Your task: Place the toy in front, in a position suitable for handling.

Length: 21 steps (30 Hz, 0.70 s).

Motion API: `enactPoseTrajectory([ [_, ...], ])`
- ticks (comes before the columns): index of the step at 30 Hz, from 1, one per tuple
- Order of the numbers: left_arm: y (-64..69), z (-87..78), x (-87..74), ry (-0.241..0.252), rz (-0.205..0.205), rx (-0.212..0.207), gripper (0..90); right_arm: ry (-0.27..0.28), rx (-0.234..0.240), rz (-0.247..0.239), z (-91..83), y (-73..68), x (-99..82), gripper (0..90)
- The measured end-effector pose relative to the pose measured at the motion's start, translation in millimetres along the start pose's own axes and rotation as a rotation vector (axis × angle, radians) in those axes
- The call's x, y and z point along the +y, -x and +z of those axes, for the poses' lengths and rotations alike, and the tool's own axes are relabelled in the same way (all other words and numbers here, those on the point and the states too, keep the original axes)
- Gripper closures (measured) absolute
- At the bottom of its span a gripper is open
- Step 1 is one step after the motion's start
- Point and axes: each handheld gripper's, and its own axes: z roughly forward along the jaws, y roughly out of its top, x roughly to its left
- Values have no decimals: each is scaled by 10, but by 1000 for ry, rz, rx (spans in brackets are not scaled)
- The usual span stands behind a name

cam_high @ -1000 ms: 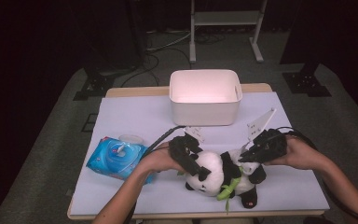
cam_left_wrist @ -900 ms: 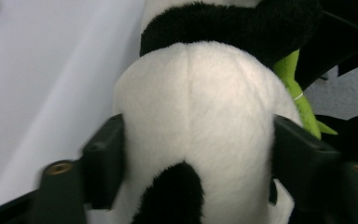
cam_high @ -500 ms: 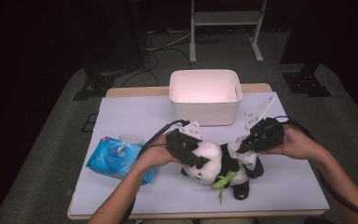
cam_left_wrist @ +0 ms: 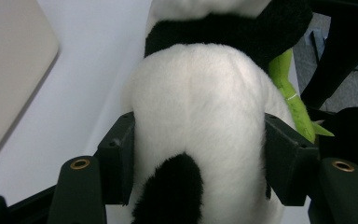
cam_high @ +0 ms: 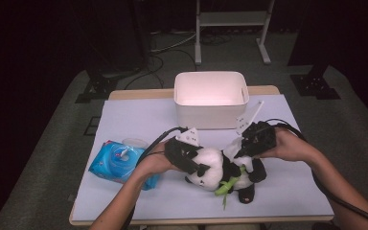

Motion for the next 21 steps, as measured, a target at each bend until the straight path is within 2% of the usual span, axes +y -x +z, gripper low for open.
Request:
enactPoseTrajectory([
  [2, -3, -2, -16, 6, -4, -2, 356, 2, -1, 3, -19, -13, -29, 824],
  [4, -7, 0, -31, 12, -17, -2, 351, 20, -6, 16, -100, -71, -158, 824],
  [6, -11, 5, -28, 7, -45, 2, 329, 26, -8, 22, -132, -97, -219, 824],
  [12, -17, 7, -8, -4, -48, 2, 322, 37, -15, 42, -230, -188, -409, 824],
  [21, -10, 8, -3, -6, -41, 4, 320, 39, -22, 60, -323, -248, -550, 824],
])
